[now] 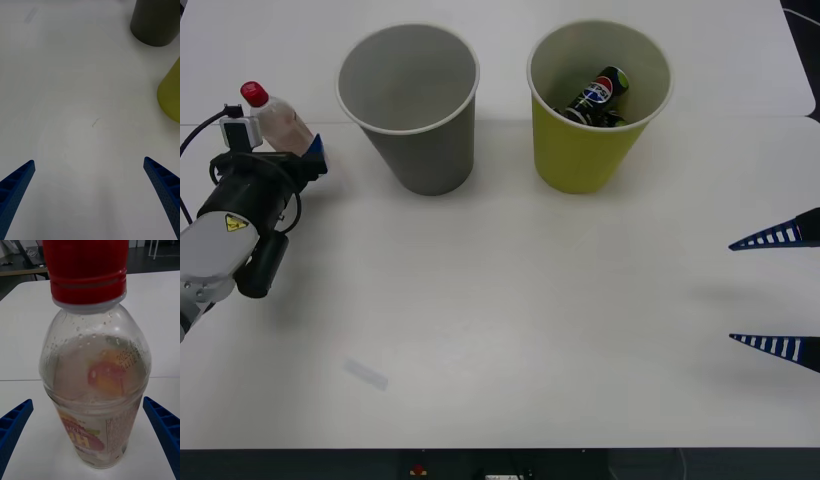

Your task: Put the can into the green bin and the plastic bottle into the gray bin

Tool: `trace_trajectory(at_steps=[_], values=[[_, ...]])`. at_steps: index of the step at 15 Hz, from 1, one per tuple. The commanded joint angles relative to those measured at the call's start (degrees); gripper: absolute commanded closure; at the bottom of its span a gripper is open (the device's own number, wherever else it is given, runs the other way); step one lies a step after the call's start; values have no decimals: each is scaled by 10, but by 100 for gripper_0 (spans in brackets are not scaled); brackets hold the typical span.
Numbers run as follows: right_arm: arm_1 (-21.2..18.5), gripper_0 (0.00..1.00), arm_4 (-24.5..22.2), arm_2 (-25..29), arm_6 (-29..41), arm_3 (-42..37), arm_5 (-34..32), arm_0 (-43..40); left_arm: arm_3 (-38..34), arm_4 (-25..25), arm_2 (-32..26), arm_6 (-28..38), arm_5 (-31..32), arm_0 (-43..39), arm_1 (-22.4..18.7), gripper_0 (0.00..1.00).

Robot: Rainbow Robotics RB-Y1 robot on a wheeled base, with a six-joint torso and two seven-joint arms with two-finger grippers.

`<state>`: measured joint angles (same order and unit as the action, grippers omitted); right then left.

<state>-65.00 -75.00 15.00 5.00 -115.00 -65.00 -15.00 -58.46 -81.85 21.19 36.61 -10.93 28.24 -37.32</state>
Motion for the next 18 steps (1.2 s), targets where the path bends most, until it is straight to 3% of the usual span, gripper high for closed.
trace_trajectory(at_steps=[1, 5, 6, 7, 8, 12, 15, 18], values=[[0, 0, 0, 0, 0, 0, 0, 0, 50, -6, 0, 3, 6, 37, 17, 0], [0, 0, 0, 0, 0, 0, 0, 0, 58, -6, 0, 13, 13, 47, 22, 0], [0, 0, 0, 0, 0, 0, 0, 0, 58, -6, 0, 14, 16, 48, 22, 21], [0, 0, 0, 0, 0, 0, 0, 0, 57, -6, 0, 15, 16, 48, 22, 85], [0, 0, 0, 0, 0, 0, 0, 0, 58, -6, 0, 15, 16, 48, 22, 100], [0, 0, 0, 0, 0, 0, 0, 0, 58, -9, -3, 15, 20, 47, 22, 100], [0, 0, 0, 0, 0, 0, 0, 0, 54, -17, -44, 16, 93, 47, 19, 100], [0, 0, 0, 0, 0, 0, 0, 0, 41, -16, -55, 18, 125, 45, 8, 100]])
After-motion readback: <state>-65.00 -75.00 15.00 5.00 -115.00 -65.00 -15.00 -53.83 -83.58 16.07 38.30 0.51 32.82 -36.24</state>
